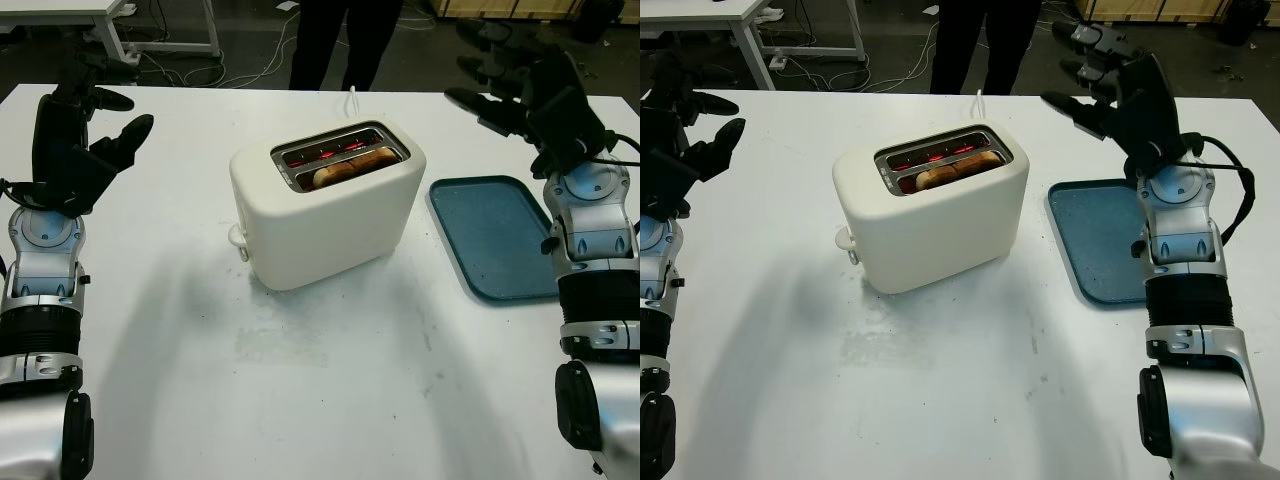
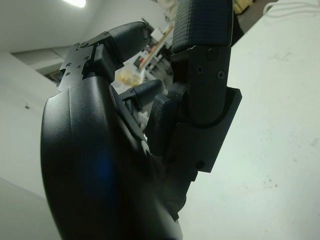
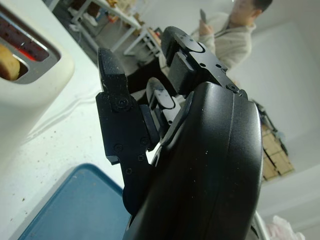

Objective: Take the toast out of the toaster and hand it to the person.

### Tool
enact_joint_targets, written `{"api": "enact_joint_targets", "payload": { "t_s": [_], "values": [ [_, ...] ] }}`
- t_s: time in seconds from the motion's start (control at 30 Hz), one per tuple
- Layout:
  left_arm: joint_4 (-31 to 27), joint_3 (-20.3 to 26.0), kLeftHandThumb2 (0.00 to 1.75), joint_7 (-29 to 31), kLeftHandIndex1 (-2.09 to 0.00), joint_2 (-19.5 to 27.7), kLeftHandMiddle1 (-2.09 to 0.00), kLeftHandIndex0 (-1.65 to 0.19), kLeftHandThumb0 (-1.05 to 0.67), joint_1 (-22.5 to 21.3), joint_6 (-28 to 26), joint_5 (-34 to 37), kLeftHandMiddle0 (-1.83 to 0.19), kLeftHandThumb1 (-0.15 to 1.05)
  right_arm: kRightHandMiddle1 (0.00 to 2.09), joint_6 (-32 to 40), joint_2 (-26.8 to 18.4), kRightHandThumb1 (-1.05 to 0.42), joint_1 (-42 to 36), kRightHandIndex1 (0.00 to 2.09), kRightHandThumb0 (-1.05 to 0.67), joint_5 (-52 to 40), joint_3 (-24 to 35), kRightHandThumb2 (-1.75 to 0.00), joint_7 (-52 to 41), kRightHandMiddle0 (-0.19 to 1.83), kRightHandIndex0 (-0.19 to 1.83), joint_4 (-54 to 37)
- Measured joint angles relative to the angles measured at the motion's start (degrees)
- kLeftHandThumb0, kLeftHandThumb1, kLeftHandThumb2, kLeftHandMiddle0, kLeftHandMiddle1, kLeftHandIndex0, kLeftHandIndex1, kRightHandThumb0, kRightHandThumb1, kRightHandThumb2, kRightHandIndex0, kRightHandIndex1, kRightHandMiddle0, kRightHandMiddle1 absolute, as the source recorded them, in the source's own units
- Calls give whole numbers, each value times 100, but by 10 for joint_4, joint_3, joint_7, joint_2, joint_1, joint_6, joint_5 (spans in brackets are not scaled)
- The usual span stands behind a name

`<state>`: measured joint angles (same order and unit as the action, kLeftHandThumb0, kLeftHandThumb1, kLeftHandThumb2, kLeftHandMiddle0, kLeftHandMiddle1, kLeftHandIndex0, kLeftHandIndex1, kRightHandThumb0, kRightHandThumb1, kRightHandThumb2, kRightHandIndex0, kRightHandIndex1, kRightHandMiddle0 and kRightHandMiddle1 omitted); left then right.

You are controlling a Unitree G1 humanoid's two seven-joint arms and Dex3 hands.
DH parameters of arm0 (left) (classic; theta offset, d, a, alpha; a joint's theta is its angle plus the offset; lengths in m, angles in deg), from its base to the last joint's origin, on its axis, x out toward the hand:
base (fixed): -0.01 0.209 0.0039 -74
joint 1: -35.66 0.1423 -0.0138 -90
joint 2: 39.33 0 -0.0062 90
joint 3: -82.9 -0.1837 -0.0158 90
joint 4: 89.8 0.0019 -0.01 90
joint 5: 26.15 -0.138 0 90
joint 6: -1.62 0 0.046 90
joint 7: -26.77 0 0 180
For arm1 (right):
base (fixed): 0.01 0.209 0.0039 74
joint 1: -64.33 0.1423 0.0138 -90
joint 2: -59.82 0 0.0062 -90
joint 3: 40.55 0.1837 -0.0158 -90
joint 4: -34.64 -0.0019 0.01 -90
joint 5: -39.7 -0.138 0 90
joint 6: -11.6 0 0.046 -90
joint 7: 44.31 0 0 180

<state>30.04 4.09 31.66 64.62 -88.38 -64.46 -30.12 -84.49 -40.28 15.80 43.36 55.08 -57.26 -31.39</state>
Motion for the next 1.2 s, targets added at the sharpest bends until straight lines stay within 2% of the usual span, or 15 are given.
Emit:
{"api": "enact_joint_targets", "payload": {
  "t_s": [0.23, 0.6, 1.03, 1.2],
  "values": [
    [-19, -1, 38, 0, -127, -11, -143, -11, -105, 0, 2, 5, -8, 92, 0, 0, 0, -92, -14, 3, -27, -2, 0, -7, -2, 54, 55, 1],
    [-76, 2, 35, 10, -127, -23, -143, -10, -105, 19, -24, 18, -8, 92, 0, -1, 1, -92, -21, 2, -32, -8, 4, -6, -13, 54, 56, 2],
    [-116, 3, 35, 4, -123, -29, -140, -9, -105, 34, -39, 16, -7, 92, 1, -8, 1, -92, -42, 3, -41, -26, 11, -6, -17, 57, 58, 13],
    [-132, 3, 33, 6, -120, -30, -137, -11, -105, 42, -51, 17, -8, 92, 2, -9, 0, -92, -42, 3, -40, -19, 6, -7, -16, 58, 60, 14]
  ]
}}
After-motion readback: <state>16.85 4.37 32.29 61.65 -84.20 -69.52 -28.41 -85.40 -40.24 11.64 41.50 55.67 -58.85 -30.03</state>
